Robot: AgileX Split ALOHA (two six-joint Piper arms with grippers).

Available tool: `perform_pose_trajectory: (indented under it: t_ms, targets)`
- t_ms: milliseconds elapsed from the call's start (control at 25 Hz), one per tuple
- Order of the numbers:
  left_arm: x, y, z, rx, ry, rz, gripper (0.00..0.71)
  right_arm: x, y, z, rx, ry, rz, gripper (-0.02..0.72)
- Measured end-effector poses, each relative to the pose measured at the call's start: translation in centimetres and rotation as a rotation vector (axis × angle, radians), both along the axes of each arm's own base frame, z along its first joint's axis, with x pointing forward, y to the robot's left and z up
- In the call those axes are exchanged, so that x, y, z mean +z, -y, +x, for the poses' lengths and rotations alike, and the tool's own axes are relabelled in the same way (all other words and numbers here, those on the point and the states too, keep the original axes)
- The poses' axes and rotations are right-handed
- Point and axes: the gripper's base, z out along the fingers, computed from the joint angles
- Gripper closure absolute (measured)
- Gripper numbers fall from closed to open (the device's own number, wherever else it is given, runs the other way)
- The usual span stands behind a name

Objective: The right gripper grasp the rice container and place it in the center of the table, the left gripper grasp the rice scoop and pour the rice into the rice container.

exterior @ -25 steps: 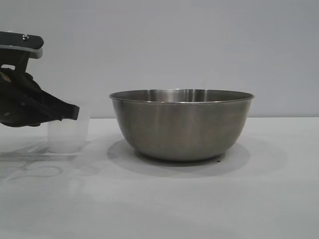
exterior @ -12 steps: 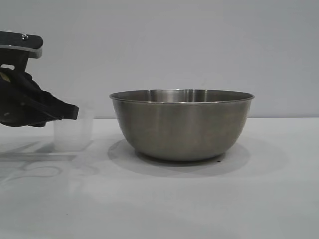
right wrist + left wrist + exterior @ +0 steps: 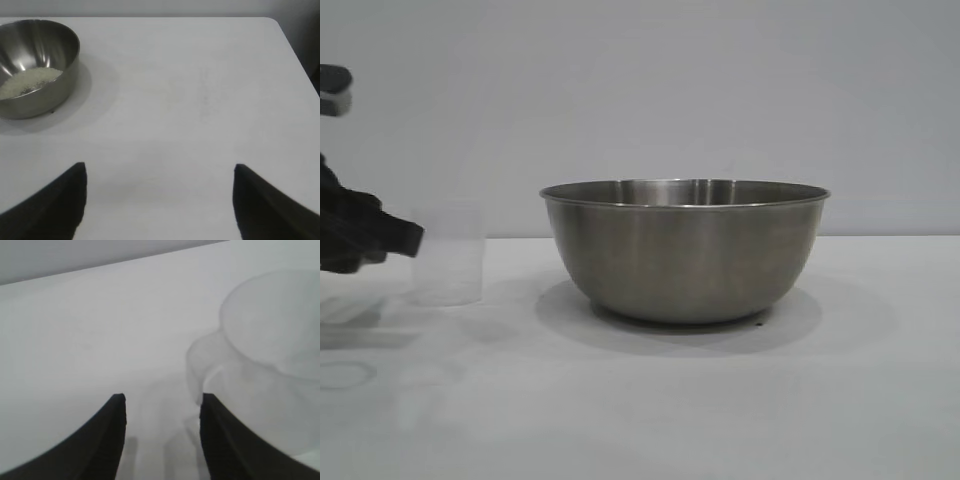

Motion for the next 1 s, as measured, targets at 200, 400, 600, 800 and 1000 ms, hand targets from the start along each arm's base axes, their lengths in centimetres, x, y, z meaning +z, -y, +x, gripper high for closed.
perform_pose_trajectory:
  t_ms: [200,400,600,800,1000]
  targets:
    - [0.8,-0.2,-2.2,-0.069,-0.016,-0.062,0.413,0.0,0.0,0.0,0.000,0.000,0.000,0.138]
    - [2.5,0.2,-3.6,-0.176,0.029,-0.099,0.413,0.0,0.0,0.0,0.000,0.000,0.000,0.138]
    - [3.2,0.4,-4.2,-0.218,-0.024,-0.114,0.413,0.0,0.0,0.0,0.000,0.000,0.000,0.138]
    - [3.4,0.4,-4.8,-0.226,-0.095,-0.132,0.413,0.0,0.0,0.0,0.000,0.000,0.000,0.138]
    - [2.4,0.6,-5.0,-0.213,-0.289,-0.118,0.413,0.0,0.0,0.0,0.000,0.000,0.000,0.138]
